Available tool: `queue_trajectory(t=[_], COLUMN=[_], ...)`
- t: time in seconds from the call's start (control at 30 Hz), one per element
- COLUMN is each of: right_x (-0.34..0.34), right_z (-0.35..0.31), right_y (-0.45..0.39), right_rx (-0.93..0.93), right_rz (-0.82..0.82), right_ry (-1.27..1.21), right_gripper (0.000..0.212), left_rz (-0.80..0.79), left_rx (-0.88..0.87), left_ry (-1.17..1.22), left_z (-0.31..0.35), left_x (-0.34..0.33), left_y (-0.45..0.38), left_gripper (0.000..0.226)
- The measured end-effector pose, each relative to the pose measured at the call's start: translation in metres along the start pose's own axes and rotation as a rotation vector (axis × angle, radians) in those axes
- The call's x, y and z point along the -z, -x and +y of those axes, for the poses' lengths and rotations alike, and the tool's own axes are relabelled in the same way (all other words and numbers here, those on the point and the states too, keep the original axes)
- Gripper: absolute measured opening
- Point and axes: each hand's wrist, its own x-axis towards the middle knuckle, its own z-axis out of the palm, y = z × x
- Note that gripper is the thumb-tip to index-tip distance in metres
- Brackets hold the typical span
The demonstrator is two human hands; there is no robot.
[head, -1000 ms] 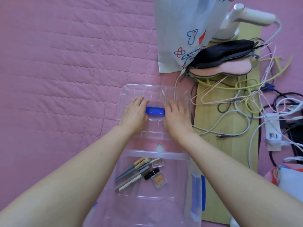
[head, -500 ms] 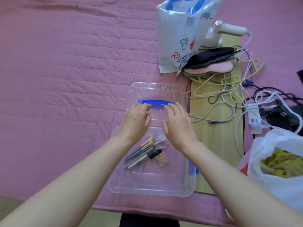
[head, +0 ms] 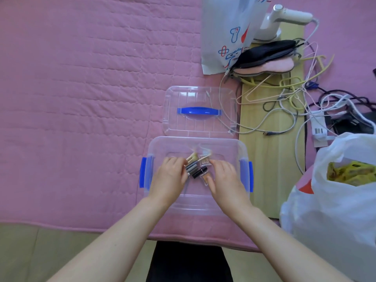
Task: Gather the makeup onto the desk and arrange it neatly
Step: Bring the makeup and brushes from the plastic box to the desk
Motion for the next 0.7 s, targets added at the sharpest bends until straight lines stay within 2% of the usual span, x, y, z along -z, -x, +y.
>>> queue_trajectory(t=[0.13,0.3,0.47,0.7], right_x=[-0.024,-0.045,-0.061,-0.074], right_z=[0.010,0.022,0.030,0.031], right_y=[-0.013,-0.037,-0.049,-0.054], right_rx=[-0.229,-0.406,-0.483,-0.523], right_rz=[-0.176,-0.259,-0.294,-0.246], right_ry=[-0.102,-0.169,-0.161,-0.079], right_gripper=[0.035,0.040,0.042,0.047], left_rz=[-0.185,-0.351,-0.335,-0.304], left_rx=[0.141,0.324,0.345,0.277], left_ry=[-0.079,-0.168,-0.209,-0.328], left_z=[-0.014,-0.022,-0.026,-0.030], left_x=[-0.023,-0.044,-0.062,-0.074], left_y=[-0.002,-0.010,-0.018,-0.025], left_gripper=[0.015,0.019,0.018,0.013])
